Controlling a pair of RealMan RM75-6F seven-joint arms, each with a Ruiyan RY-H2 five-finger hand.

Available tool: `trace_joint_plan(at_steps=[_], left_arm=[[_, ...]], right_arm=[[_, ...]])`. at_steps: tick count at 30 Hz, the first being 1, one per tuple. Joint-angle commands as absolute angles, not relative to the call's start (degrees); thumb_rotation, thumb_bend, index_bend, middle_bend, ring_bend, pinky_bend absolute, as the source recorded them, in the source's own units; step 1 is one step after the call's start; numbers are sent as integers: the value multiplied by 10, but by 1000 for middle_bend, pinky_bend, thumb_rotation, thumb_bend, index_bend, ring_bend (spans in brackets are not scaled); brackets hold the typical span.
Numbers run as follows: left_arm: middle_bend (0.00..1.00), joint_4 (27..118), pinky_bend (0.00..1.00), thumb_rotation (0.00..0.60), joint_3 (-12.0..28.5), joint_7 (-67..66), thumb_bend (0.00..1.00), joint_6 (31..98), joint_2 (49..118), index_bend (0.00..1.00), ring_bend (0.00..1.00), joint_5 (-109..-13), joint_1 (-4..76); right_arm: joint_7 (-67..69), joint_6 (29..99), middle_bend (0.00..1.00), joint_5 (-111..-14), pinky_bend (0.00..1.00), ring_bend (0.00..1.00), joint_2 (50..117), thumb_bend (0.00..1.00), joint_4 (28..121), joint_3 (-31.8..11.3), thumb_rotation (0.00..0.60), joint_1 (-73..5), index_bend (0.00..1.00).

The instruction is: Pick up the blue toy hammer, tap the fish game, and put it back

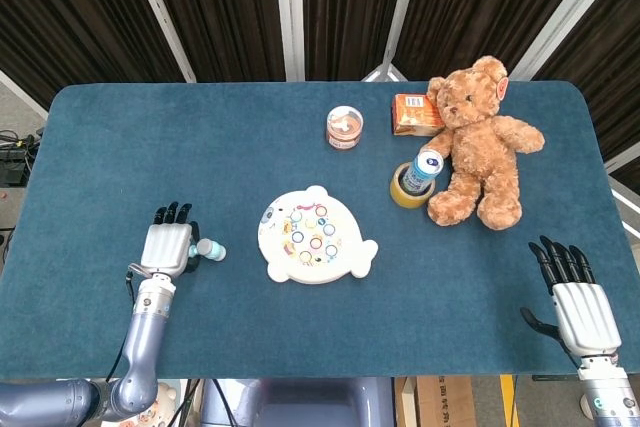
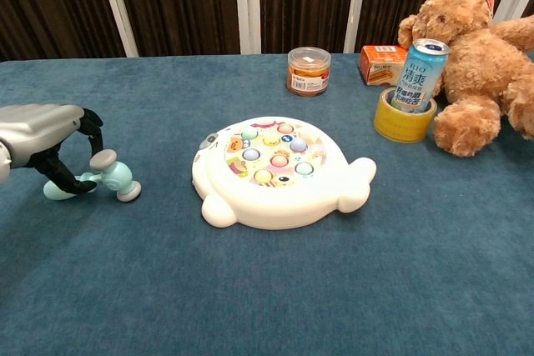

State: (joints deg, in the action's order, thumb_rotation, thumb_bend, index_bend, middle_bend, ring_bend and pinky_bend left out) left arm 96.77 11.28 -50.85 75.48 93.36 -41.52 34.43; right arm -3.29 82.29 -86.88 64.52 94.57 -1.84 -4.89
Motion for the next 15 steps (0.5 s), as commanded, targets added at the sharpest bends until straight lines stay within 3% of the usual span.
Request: trace_joint_plan(at_steps=[1, 15], left_arm=[[97, 966, 108, 600, 113, -510, 307, 754, 936, 492, 0, -410, 347], [114, 950, 115, 600, 109, -515, 357, 754, 951, 480, 6, -396, 359]], right_arm=[[-32, 822, 0, -868, 0, 0, 645, 235, 946, -18, 600, -49, 0], [-30, 820, 0, -867, 0, 0, 643, 235, 947, -18, 600, -50, 0]])
